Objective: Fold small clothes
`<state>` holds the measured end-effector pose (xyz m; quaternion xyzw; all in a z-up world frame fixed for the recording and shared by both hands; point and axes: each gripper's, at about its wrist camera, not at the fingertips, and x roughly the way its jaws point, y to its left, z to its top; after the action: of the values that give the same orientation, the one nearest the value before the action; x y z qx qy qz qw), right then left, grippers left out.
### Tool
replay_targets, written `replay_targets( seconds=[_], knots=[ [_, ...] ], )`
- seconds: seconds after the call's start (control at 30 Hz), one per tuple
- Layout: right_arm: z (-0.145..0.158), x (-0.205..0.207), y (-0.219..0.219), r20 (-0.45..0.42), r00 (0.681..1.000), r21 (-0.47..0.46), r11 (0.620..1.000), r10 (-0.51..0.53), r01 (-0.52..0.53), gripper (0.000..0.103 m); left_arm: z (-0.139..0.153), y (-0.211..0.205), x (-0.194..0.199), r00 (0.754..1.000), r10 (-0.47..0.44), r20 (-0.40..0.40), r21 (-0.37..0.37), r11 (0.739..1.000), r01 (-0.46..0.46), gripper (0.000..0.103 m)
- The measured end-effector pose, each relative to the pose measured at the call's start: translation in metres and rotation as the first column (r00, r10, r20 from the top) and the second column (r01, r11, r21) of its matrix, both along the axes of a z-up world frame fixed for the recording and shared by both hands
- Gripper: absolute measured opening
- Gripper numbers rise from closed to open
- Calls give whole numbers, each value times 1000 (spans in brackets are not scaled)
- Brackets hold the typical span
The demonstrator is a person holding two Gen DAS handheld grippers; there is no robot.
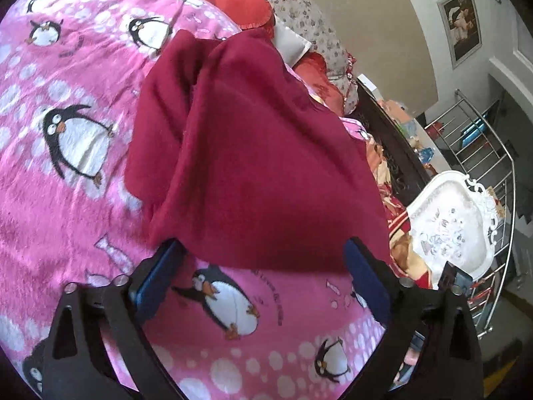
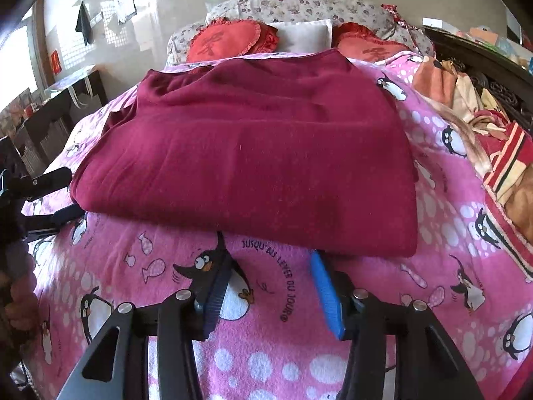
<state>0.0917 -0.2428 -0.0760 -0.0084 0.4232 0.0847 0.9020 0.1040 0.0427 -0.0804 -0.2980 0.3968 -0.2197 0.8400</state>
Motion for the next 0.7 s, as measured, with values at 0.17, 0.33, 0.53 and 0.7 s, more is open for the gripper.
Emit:
replay_targets(
  seconds=[0.17,0.33,0.53,0.7],
  knots=[
    [0,0,0,0,1000,5,1000,1,-1,48,4,23,6,993,115,-25,-75,990,-116,99],
    [0,1,0,0,1000,8,1000,2,-2,49,1,41,2,968,239,-80,19,971,-239,97],
    [-1,3,0,1,1000,9,1000,-2,2,49,-3,27,0,983,68,-173,-87,993,-84,100],
    [-1,3,0,3,1000,6,1000,-1,1,49,-4,29,36,984,62,-167,-138,987,-85,102]
  ],
)
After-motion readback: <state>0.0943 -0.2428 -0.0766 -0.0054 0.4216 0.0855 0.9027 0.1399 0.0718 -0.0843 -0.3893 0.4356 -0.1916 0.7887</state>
